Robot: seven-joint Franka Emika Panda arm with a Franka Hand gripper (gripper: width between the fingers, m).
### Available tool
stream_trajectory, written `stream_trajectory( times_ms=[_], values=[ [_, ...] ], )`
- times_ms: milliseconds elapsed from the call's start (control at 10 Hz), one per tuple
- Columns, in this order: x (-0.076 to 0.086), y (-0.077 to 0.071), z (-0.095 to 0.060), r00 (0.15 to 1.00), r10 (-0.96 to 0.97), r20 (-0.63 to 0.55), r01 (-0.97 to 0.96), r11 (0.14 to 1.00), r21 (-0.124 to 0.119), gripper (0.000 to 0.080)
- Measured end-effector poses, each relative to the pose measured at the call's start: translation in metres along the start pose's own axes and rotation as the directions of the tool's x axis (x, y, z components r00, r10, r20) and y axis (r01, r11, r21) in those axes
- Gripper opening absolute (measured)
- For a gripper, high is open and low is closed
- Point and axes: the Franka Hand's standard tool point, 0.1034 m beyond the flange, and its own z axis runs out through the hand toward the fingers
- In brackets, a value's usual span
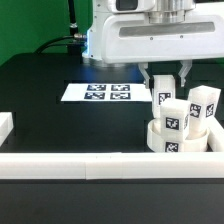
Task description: Assemble stool
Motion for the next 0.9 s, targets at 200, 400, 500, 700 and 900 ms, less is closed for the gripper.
stream_trajectory(
  times_ms=[200, 400, 500, 700, 900],
  values=[
    [0.0, 0.0, 0.0, 1.0, 0.022, 0.0, -0.022, 1.0, 0.0, 0.0336],
    [0.0, -0.001, 0.0, 0.996, 0.084, 0.001, -0.084, 0.996, 0.007, 0.0336],
    [-0.001, -0.004, 0.001, 0.967, 0.256, 0.006, -0.256, 0.966, 0.02, 0.0336],
    [-0.002, -0.007, 0.001, 0.871, 0.492, 0.022, -0.492, 0.87, 0.04, 0.0337],
    [-0.001, -0.01, 0.002, 0.762, 0.647, 0.028, -0.647, 0.761, 0.051, 0.0337]
  ],
)
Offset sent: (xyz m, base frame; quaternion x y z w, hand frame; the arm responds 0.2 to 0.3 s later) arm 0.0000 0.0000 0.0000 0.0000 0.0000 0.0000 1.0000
